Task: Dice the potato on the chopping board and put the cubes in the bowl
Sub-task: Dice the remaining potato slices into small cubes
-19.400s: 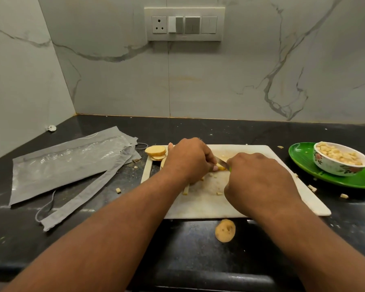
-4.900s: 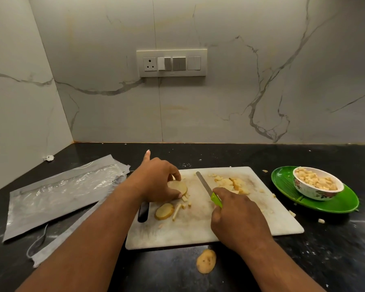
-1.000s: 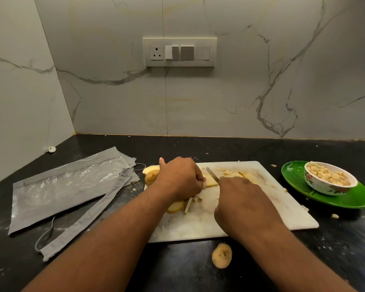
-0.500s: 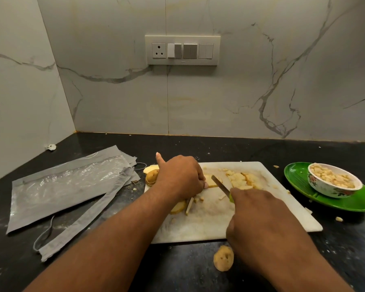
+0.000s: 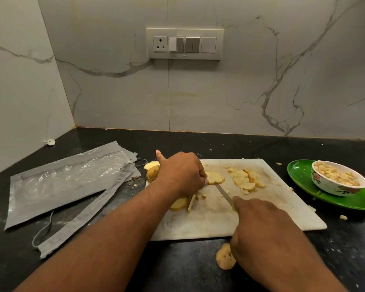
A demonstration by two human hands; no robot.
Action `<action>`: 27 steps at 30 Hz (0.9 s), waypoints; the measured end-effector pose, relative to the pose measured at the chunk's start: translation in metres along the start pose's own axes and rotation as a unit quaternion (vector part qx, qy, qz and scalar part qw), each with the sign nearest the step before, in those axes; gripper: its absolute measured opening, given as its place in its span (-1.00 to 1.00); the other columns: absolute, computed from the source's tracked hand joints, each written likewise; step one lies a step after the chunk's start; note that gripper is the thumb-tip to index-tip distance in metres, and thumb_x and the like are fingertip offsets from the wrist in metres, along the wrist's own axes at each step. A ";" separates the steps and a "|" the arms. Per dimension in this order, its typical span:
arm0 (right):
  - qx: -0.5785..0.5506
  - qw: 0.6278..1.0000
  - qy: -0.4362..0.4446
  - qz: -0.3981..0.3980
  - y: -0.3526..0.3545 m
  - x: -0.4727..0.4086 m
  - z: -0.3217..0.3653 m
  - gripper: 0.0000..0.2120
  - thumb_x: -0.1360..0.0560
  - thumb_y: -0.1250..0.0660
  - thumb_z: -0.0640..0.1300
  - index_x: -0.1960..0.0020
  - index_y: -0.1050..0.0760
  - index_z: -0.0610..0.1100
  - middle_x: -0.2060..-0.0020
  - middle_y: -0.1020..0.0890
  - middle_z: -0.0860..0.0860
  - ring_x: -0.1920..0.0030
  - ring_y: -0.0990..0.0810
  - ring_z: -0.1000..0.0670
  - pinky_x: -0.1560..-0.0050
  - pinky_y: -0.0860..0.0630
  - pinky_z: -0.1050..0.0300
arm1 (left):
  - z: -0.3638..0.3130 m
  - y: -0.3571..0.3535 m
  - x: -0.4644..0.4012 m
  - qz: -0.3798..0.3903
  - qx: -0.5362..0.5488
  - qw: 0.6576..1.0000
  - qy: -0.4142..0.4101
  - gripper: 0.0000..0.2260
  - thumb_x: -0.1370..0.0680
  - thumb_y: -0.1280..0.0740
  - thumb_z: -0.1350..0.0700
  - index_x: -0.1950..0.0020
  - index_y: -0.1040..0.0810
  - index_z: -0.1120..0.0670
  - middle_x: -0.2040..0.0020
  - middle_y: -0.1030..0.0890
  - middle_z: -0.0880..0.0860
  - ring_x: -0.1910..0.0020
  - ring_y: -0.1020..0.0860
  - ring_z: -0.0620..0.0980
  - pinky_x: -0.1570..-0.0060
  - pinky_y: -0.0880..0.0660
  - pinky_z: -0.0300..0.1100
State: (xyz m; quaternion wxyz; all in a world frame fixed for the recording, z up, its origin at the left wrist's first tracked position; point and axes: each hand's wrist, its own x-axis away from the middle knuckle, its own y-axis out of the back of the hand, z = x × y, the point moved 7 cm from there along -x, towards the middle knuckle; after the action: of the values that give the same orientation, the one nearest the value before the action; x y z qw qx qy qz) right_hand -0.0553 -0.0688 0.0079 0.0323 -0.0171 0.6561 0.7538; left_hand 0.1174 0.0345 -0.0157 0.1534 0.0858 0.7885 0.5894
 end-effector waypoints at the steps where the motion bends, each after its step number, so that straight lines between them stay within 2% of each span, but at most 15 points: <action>1: 0.006 1.000 0.000 0.004 0.005 0.003 0.000 -0.41 -0.55 -0.29 0.01 -0.53 -0.18 0.03 -0.38 -0.39 0.06 -0.32 -0.41 0.00 -0.29 -0.36 0.12 | 0.000 0.000 0.000 -0.001 0.002 1.000 0.000 -0.84 -0.58 -0.41 -0.18 -0.05 -0.74 -0.17 -0.03 -0.69 -0.21 -0.21 -0.55 -0.09 -0.45 0.19 0.56; 7: -0.001 0.997 -0.037 -0.073 0.014 -0.024 0.004 -0.51 -0.56 -0.24 -0.11 -0.47 -0.29 0.02 -0.32 -0.47 0.03 -0.22 -0.49 0.01 -0.13 -0.44 0.18 | -0.001 0.005 0.006 -0.014 -0.005 1.000 0.006 -0.81 -0.56 -0.43 -0.22 -0.04 -0.74 -0.17 -0.08 -0.69 -0.19 -0.24 -0.54 -0.09 -0.48 0.18 0.52; 13: -0.008 0.998 -0.031 -0.054 -0.011 -0.036 0.010 -0.54 -0.56 -0.23 -0.12 -0.45 -0.31 0.01 -0.26 -0.48 0.01 -0.14 -0.49 0.00 -0.05 -0.40 0.20 | 0.000 0.004 0.009 -0.013 0.004 1.000 0.006 -0.79 -0.57 -0.41 -0.22 -0.05 -0.74 -0.15 -0.07 -0.69 -0.18 -0.23 -0.56 -0.09 -0.46 0.19 0.54; 15: -0.002 0.999 -0.013 -0.037 -0.012 -0.020 0.009 -0.50 -0.54 -0.24 -0.11 -0.46 -0.27 0.00 -0.27 -0.44 0.01 -0.16 -0.47 -0.01 -0.10 -0.40 0.16 | -0.001 0.003 0.007 -0.012 0.009 1.000 0.005 -0.81 -0.57 -0.42 -0.21 -0.03 -0.74 -0.16 -0.04 -0.69 -0.19 -0.20 -0.56 -0.09 -0.47 0.17 0.53; 19: 0.007 1.000 -0.006 -0.003 -0.001 -0.001 0.005 -0.33 -0.49 -0.39 0.00 -0.53 -0.20 0.01 -0.37 -0.40 0.03 -0.31 -0.44 -0.01 -0.26 -0.39 0.11 | 0.001 0.003 0.003 -0.007 0.014 1.000 0.000 -0.83 -0.57 -0.43 -0.20 -0.01 -0.74 -0.17 0.00 -0.69 -0.21 -0.19 -0.56 -0.10 -0.46 0.18 0.54; 24: -0.003 0.996 -0.039 -0.074 0.006 -0.026 0.009 -0.50 -0.54 -0.29 -0.09 -0.47 -0.31 0.02 -0.30 -0.48 0.03 -0.20 -0.49 0.01 -0.09 -0.41 0.20 | 0.001 0.004 0.007 -0.005 0.012 1.000 0.002 -0.87 -0.59 -0.42 -0.13 -0.06 -0.74 -0.17 -0.12 -0.68 -0.18 -0.28 -0.53 -0.06 -0.45 0.19 0.55; 27: -0.003 0.997 -0.051 -0.063 -0.006 -0.046 0.016 -0.55 -0.55 -0.31 -0.09 -0.43 -0.38 -0.01 -0.25 -0.51 0.00 -0.13 -0.53 0.01 -0.04 -0.45 0.20 | 0.004 0.005 0.009 -0.016 0.023 1.000 0.012 -0.88 -0.59 -0.42 -0.13 -0.04 -0.74 -0.17 -0.14 -0.69 -0.18 -0.29 -0.54 -0.06 -0.48 0.18 0.51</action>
State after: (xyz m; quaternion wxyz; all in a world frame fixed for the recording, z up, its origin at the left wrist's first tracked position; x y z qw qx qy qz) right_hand -0.0091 -0.0536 0.0073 0.1133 -0.0206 0.6488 0.7522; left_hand 0.1097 0.0423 -0.0127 0.1514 0.0696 0.8047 0.5698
